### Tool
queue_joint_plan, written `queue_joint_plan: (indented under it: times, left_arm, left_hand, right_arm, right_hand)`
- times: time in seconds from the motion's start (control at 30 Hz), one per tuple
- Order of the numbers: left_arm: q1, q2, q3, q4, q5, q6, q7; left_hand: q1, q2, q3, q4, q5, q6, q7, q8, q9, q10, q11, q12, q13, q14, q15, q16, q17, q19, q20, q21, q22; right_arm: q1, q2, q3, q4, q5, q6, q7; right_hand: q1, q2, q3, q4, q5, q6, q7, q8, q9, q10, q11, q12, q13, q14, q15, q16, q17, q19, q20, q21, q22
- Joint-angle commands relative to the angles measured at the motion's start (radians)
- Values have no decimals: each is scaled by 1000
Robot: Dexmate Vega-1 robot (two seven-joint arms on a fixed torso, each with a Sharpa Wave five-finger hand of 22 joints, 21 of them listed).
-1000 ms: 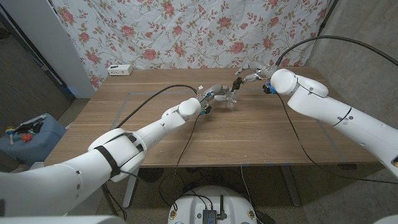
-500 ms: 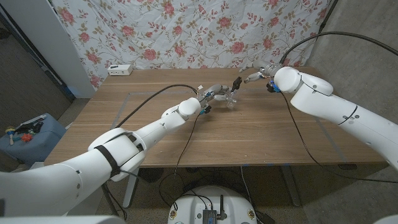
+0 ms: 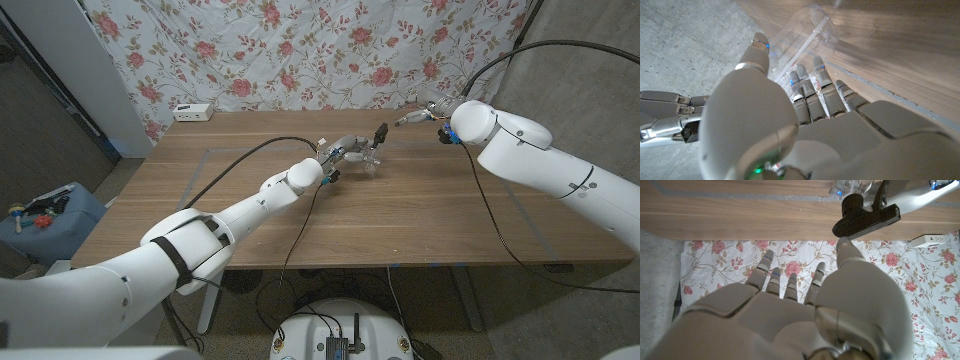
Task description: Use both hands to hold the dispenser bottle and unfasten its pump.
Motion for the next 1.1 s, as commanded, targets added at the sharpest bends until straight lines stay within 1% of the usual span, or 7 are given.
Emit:
queue_joint_plan:
  times: [0.03, 0.3, 0.4, 0.53, 0.73, 1.0, 1.1]
  left_arm:
    - [17, 10, -1, -33, 18, 13, 36]
    - [33, 22, 0, -80, 44, 45, 80]
    - [37, 24, -2, -90, 46, 52, 87]
    - [43, 28, -3, -103, 55, 58, 105]
    - [44, 27, -2, -106, 62, 60, 116]
    - [40, 22, 1, -100, 66, 61, 117]
    - [39, 20, 3, -100, 72, 63, 128]
  left_hand:
    - [-64, 108, 42, 34, 5, 90, -15, 1, 3, 83, -74, 2, 113, 17, -83, 1, 1, 5, -90, 2, 0]
    - [-65, 110, 43, 36, 5, 90, -15, 1, 3, 86, -73, 2, 114, 18, -85, 2, 2, 7, -87, 2, 0]
    - [-64, 111, 44, 35, 6, 93, -16, 1, 3, 89, -74, 3, 115, 20, -85, 2, 2, 8, -87, 3, 0]
    - [-63, 111, 44, 34, 6, 94, -16, 1, 3, 89, -73, 2, 115, 19, -84, 2, 2, 9, -86, 3, 0]
    - [-64, 112, 46, 35, 7, 93, -15, 0, 3, 87, -75, 0, 116, 19, -84, 1, 2, 9, -86, 2, 0]
    - [-65, 112, 48, 35, 8, 95, -15, 0, 3, 91, -74, 0, 117, 21, -84, 1, 1, 10, -86, 2, 0]
    - [-66, 113, 48, 36, 8, 97, -15, 1, 3, 89, -74, -1, 117, 22, -83, 1, 1, 10, -87, 2, 0]
  right_arm:
    - [-39, -27, 34, -37, 30, 5, -49]
    - [-60, -25, 46, -47, 53, 10, -74]
    - [-59, -28, 45, -48, 62, 17, -70]
    - [-77, -31, 53, -52, 61, 40, -95]
    - [-77, -32, 43, -64, 49, 35, -102]
    - [-52, -34, 13, -72, 33, 18, -71]
    - [-31, -31, -15, -77, 12, 1, -53]
  right_hand:
    - [-42, -14, -18, 11, -3, 6, 19, -5, 5, 17, 1, 7, 4, 15, 5, 6, 2, 18, -4, 10, 3]
    - [-105, -30, -42, 31, -2, 15, 47, -5, 6, 32, 9, 10, 5, 34, 6, 11, 4, 36, 0, 12, 4]
    - [-136, -43, -57, 39, -2, 13, 64, -8, 6, 35, 11, 9, 5, 36, 7, 10, 4, 38, 3, 10, 4]
    - [-169, -61, -73, 47, -2, 14, 73, -10, 6, 42, 15, 10, 5, 40, 8, 10, 4, 32, 10, 5, 4]
    - [-195, -83, -88, 50, -1, 14, 79, -11, 6, 46, 15, 10, 5, 52, 9, 12, 4, 16, 24, -2, 4]
    - [-228, -106, -103, 52, 5, 9, 110, -13, 9, 31, 25, 2, 6, 46, 31, 6, 3, -3, 45, -8, 3]
    - [-236, -112, -106, 52, 7, 11, 124, -10, 13, 23, 34, -2, 6, 43, 41, 3, 3, -11, 57, -9, 3]
